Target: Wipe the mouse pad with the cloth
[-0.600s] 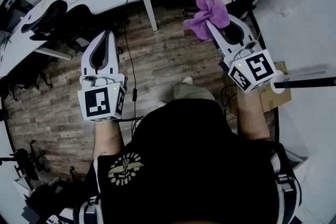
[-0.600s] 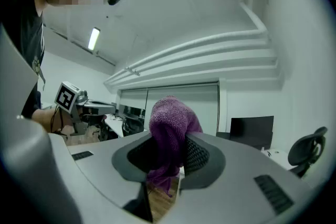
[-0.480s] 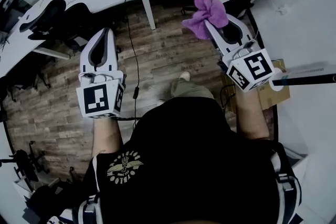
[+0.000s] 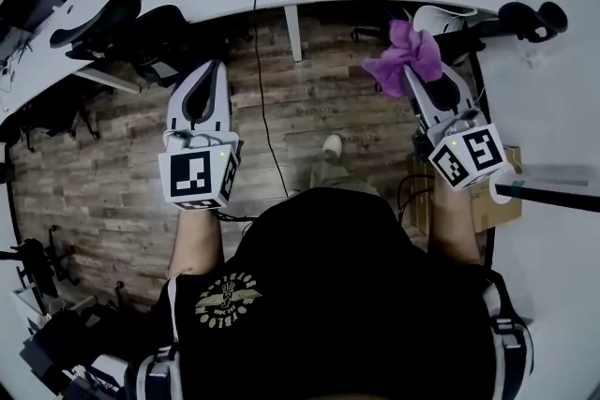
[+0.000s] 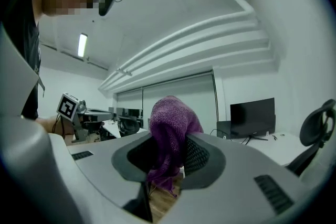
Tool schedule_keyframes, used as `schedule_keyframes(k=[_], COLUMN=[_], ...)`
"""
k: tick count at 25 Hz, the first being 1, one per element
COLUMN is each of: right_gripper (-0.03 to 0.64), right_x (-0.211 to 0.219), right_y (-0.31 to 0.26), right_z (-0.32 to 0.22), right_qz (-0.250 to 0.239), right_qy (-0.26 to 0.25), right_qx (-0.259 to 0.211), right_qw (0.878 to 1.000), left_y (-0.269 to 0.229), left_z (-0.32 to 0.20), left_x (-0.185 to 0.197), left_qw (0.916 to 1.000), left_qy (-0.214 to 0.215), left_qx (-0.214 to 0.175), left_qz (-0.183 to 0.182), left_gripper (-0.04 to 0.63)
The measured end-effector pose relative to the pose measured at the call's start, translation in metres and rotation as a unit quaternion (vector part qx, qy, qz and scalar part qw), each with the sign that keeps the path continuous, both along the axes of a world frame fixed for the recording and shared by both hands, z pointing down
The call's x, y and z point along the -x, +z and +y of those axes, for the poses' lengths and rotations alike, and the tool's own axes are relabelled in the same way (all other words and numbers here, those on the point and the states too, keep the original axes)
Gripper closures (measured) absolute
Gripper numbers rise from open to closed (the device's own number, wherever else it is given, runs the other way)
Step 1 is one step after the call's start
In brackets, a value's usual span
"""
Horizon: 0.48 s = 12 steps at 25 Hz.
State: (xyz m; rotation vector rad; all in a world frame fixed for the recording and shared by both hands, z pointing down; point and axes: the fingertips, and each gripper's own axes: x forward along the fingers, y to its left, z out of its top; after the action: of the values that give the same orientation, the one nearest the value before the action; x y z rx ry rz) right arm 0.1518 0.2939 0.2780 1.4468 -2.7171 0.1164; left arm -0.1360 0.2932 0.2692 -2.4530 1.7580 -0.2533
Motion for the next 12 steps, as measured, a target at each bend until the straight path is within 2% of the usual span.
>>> schedule_keyframes(k=[5, 12], right_gripper=[0.507, 0.506], right_x=[0.007, -0.003], right_y=[0.006, 0.018], right_z=[-0.051, -0.104], right_qz=[0.004, 0.008], right_qy=[-0.012, -0.019], right_qx=[0.0, 0.016], right_qw=[1.0, 1.0], left_y=[0.013, 0.024], left_z=[-0.042, -0.095], left_x=[0.004, -0.016], left_qw=[0.9998, 0.9995], left_qy=[-0.013, -0.007], left_qx=[0.014, 0.029], left_qz=[0.001, 0.009], left_gripper=[0.594, 0.592])
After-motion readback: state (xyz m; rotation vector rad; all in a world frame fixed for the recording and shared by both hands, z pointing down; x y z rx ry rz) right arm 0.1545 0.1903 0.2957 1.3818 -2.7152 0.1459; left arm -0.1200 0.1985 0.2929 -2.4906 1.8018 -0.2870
